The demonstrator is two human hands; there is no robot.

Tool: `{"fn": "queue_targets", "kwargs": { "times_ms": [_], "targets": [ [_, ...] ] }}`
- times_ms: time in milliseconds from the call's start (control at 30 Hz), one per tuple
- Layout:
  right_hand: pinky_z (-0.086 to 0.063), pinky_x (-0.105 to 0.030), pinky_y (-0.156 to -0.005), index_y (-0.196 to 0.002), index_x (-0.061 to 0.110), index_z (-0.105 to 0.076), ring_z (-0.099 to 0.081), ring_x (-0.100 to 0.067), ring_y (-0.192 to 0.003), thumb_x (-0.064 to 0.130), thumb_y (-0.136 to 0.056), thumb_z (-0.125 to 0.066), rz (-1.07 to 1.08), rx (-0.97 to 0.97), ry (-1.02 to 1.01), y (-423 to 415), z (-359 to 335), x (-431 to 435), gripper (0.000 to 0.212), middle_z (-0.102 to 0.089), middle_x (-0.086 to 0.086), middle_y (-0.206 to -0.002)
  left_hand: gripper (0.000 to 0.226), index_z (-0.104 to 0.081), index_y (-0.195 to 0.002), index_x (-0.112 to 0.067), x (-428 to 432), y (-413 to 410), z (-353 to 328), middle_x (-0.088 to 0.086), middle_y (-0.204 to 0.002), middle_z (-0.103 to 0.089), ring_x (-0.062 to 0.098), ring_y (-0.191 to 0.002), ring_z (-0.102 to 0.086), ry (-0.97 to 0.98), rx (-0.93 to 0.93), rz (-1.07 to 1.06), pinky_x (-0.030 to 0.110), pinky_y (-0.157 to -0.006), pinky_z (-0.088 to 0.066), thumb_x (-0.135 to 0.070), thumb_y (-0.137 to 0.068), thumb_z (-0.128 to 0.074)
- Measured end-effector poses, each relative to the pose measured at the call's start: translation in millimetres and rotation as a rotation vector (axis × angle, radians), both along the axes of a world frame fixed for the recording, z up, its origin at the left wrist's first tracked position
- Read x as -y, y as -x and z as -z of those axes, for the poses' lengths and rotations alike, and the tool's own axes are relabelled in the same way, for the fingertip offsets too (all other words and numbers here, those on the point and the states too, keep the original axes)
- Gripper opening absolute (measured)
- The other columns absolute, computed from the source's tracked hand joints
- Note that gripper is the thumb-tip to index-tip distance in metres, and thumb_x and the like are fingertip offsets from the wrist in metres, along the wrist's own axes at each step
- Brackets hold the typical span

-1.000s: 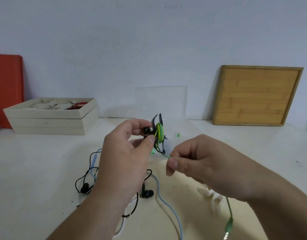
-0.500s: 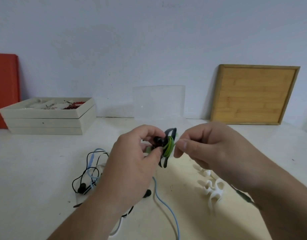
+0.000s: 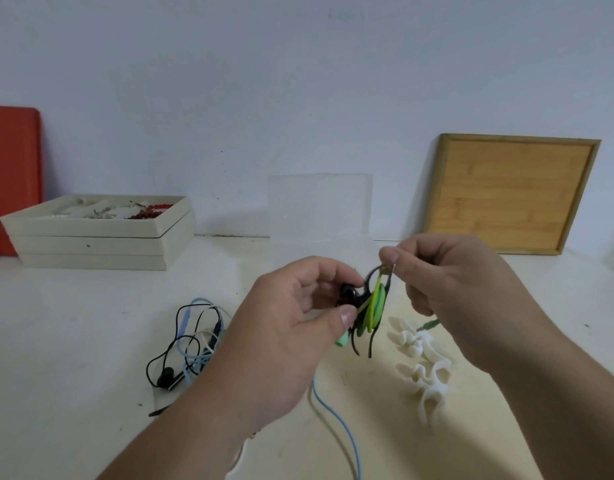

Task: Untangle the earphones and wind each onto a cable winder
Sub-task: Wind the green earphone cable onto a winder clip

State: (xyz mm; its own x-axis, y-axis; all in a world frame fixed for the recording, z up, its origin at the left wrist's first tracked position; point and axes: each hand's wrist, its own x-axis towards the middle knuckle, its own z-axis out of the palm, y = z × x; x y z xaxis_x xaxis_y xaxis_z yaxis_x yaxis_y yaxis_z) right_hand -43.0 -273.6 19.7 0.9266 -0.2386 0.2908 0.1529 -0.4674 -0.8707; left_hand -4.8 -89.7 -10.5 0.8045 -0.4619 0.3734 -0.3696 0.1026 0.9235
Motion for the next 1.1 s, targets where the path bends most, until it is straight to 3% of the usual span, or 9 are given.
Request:
{"fn": "queue_targets", "kwargs": {
  "times_ms": [200, 333, 400, 567, 733, 767, 867, 1000, 1100],
  "targets": [
    [-0.026, -0.038, -0.054, -0.069, 0.007, -0.061, -0.028, -0.024, -0.056, 0.037, -0.100, -0.055, -0.123, -0.195, -0.001, -11, 19, -16, 0.043, -0.038, 0.000, -0.053, 0.025, -0.075, -0.091, -0.025, 4, -3, 1, 0.004, -0.089, -0.077, 0.014, -0.082, -0.071, 0.193, -0.105, -0.093, 0.027, -0.076, -0.054, -0.003, -0.079, -0.072],
    [-0.025, -0.026, -0.047, -0.074, 0.010, -0.066, -0.030, -0.011, -0.048, 0.027, -0.105, -0.046, -0.285, -0.295, -0.007, -9, 23, -26, 0.041, -0.039, 0.005, -0.055, 0.024, -0.075, -0.088, -0.028, 2, -9, 4, 0.002, -0.090, -0.076, 0.017, -0.082, -0.070, 0.260, -0.171, -0.259, 0.044, -0.089, -0.056, -0.004, -0.084, -0.072],
    [-0.026, -0.022, -0.047, -0.080, 0.008, -0.067, -0.031, -0.010, -0.049, 0.023, -0.105, -0.046, -0.366, -0.310, 0.003, -6, 22, -30, 0.037, -0.041, 0.002, -0.059, 0.024, -0.074, -0.086, -0.025, 2, -11, 5, -0.002, -0.086, -0.075, 0.014, -0.080, -0.070, 0.270, -0.184, -0.336, 0.045, -0.085, -0.059, -0.001, -0.087, -0.069],
    [-0.031, -0.025, -0.051, -0.083, 0.017, -0.073, -0.036, -0.013, -0.052, 0.021, -0.100, -0.056, -0.353, -0.283, 0.176, -3, 17, -29, 0.024, -0.044, 0.006, -0.055, 0.021, -0.072, -0.093, -0.019, -1, -15, 3, -0.007, -0.077, -0.069, 0.015, -0.077, -0.070, 0.225, -0.160, -0.417, 0.043, -0.074, -0.063, 0.002, -0.088, -0.068],
    [-0.030, -0.026, -0.051, -0.081, 0.022, -0.075, -0.034, -0.012, -0.050, 0.026, -0.098, -0.060, -0.310, -0.245, 0.279, 1, 9, -27, 0.023, -0.041, 0.005, -0.053, 0.025, -0.071, -0.091, -0.028, -4, -12, 2, -0.017, -0.084, -0.066, 0.015, -0.071, -0.071, 0.033, -0.008, -0.450, 0.046, -0.076, -0.062, -0.004, -0.088, -0.070],
    [-0.029, -0.024, -0.049, -0.080, 0.022, -0.075, -0.032, -0.011, -0.048, 0.028, -0.097, -0.060, -0.299, -0.229, 0.300, 1, 8, -28, 0.023, -0.039, 0.006, -0.052, 0.025, -0.070, -0.092, -0.030, -4, -12, 3, -0.018, -0.087, -0.065, 0.015, -0.072, -0.071, -0.015, 0.029, -0.449, 0.042, -0.075, -0.062, -0.005, -0.088, -0.070],
    [-0.024, -0.016, -0.041, -0.078, 0.020, -0.075, -0.028, -0.007, -0.039, 0.028, -0.095, -0.062, -0.249, -0.167, 0.303, 4, 3, -26, 0.023, -0.036, 0.007, -0.048, 0.026, -0.068, -0.090, -0.034, -5, -9, 4, -0.021, -0.090, -0.066, 0.003, -0.073, -0.067, -0.130, 0.129, -0.456, 0.011, -0.060, -0.047, -0.008, -0.087, -0.070],
    [-0.026, -0.015, -0.040, -0.072, 0.020, -0.072, -0.029, -0.008, -0.036, 0.030, -0.096, -0.061, -0.198, -0.112, 0.305, 5, 0, -23, 0.028, -0.033, 0.009, -0.041, 0.029, -0.068, -0.094, -0.035, -4, -7, 5, -0.015, -0.085, -0.068, -0.004, -0.056, -0.056, -0.191, 0.163, -0.361, 0.006, -0.044, -0.035, -0.007, -0.089, -0.067],
    [-0.024, -0.016, -0.038, -0.068, 0.020, -0.069, -0.029, -0.008, -0.037, 0.035, -0.094, -0.062, -0.122, -0.081, 0.252, 3, 0, -18, 0.032, -0.033, 0.009, -0.040, 0.035, -0.069, -0.097, -0.036, -3, -6, 6, -0.013, -0.091, -0.063, -0.003, -0.076, -0.063, -0.184, 0.206, -0.317, 0.013, -0.057, -0.045, -0.003, -0.087, -0.064]
  ]
}}
